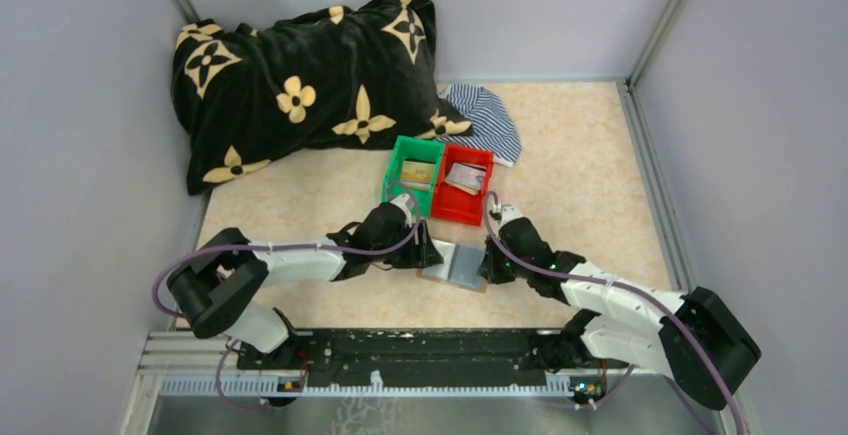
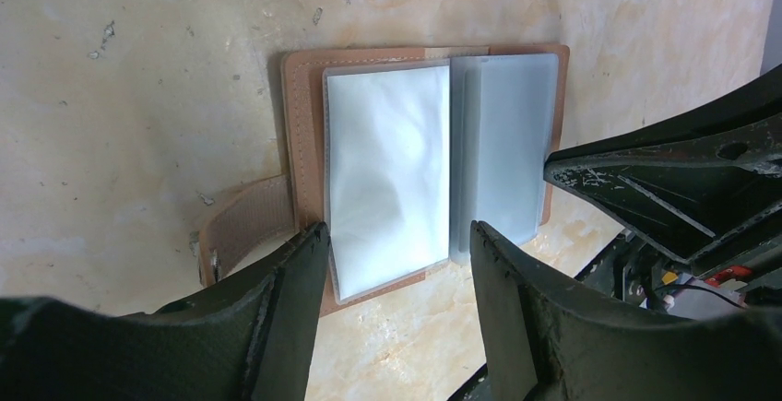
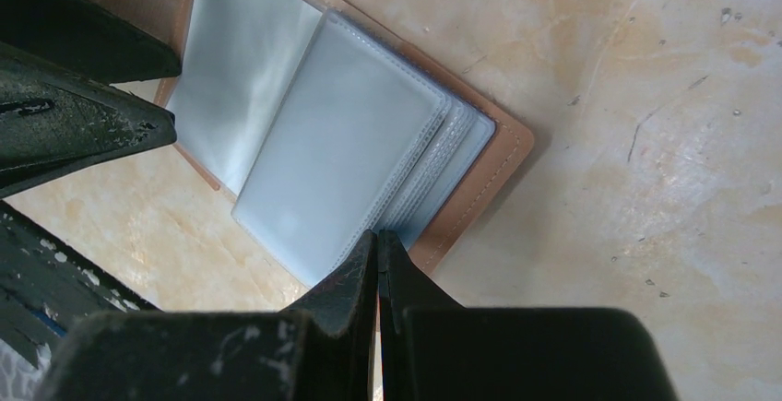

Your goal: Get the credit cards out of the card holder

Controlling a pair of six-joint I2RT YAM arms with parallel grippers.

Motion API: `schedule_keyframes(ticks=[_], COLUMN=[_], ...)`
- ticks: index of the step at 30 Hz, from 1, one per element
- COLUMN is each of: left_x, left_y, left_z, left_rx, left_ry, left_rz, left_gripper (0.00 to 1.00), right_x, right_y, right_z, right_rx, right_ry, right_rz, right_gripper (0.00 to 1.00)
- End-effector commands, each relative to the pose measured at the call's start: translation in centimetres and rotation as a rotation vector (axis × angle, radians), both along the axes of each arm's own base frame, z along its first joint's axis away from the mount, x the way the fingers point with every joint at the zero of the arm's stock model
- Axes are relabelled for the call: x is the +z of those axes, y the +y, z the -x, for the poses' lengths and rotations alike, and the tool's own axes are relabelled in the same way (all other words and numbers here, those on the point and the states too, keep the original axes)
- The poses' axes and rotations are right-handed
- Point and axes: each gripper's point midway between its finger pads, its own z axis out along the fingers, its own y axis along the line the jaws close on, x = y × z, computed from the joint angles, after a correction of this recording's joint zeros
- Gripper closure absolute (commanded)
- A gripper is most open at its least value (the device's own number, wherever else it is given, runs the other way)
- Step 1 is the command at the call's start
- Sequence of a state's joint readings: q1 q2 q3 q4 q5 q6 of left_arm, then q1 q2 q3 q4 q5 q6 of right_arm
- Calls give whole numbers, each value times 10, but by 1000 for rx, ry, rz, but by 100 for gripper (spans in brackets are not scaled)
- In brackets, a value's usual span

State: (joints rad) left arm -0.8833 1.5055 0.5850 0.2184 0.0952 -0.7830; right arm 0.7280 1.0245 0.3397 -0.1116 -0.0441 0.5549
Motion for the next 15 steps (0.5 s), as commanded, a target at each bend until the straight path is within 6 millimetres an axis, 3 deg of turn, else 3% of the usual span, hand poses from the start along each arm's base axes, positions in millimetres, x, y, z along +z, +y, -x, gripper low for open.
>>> schedule_keyframes(ticks=[1,15], left_x=[-21,-21], left_y=[8,7], left_z=[9,14], left_rx=[-18,-32], left_ry=[44,56], left_rz=[-54,-34], left_gripper=[35,35], right_x=[12,29], right_y=[18,40], right_z=[-8,-20], right_rx=[20,60], right_ry=[-30,-54], right_rz=[-83,-146], right_gripper=[100,100])
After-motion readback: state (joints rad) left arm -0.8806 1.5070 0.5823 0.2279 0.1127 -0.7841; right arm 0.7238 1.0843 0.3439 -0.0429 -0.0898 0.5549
